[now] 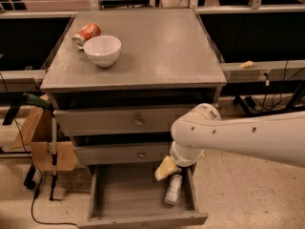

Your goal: Pick blue plastic bottle from bottom drawer and place on counter

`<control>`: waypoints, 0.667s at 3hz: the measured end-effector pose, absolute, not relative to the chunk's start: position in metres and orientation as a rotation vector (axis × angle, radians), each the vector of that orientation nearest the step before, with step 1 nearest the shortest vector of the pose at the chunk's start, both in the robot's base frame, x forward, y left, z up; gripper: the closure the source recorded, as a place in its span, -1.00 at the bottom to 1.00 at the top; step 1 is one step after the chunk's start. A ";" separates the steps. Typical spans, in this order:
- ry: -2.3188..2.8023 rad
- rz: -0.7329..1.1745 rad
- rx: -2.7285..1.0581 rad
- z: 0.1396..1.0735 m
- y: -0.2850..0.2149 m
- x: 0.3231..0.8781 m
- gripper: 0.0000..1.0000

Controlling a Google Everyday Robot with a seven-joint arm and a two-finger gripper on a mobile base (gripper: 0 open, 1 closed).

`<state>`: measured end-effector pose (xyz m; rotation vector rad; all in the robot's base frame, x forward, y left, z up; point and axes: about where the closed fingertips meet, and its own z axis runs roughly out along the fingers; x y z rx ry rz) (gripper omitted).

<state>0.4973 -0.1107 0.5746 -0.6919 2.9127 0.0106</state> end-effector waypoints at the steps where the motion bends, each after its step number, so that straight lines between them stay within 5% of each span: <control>1: 2.972 -0.021 -0.602 0.531 -0.097 0.511 -1.00; 2: 3.073 -0.036 -0.421 0.479 -0.085 0.525 -1.00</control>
Offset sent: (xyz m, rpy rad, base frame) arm 0.0444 0.0434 -0.1643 -0.0580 0.1977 -0.3647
